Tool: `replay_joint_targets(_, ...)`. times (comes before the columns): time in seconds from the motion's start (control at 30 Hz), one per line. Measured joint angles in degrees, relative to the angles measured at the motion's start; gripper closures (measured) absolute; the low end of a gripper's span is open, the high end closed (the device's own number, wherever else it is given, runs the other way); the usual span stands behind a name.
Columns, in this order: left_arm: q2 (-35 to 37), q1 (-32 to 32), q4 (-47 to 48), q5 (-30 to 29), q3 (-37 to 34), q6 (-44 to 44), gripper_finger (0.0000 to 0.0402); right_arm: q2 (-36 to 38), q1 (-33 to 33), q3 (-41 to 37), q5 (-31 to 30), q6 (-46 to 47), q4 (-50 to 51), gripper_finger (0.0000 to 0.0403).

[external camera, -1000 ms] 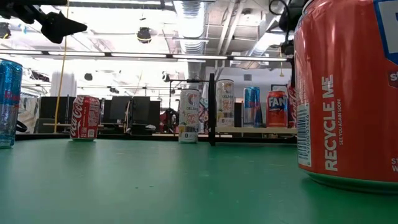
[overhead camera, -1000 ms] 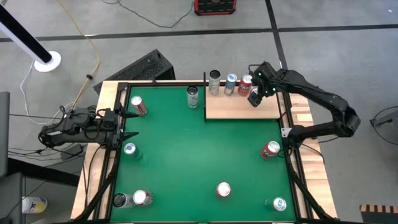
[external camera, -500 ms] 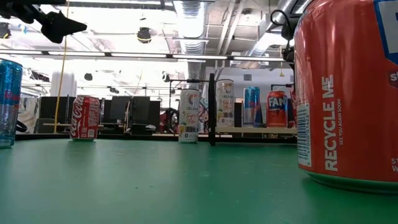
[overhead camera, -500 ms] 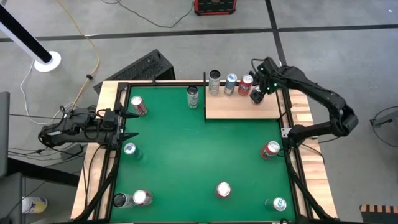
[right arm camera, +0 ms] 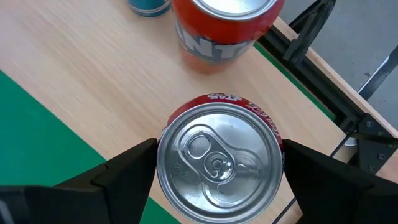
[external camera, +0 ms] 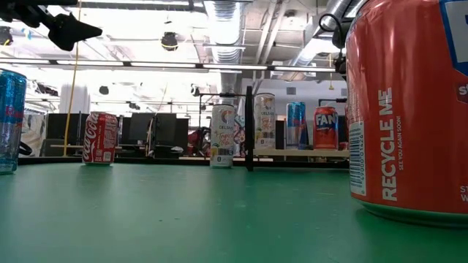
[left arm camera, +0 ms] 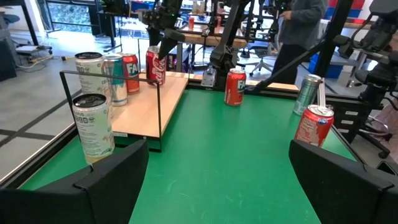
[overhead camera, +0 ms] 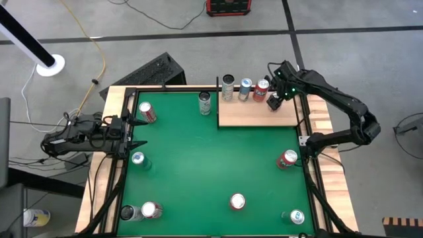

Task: Sort soda cans
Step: Put the bottom right red soda can on the shelf

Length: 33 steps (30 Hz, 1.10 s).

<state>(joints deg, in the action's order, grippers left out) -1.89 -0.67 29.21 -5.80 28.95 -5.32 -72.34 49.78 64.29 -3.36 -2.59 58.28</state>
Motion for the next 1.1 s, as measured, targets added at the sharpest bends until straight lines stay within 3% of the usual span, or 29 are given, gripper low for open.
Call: replay_joint_targets(1.1, 0.00, 0.00, 0.00, -0.02, 0.00, -0.01, 0.0028, -0.09, 0.00, 0.15, -2.08, -0.91, 1.20, 0.0035)
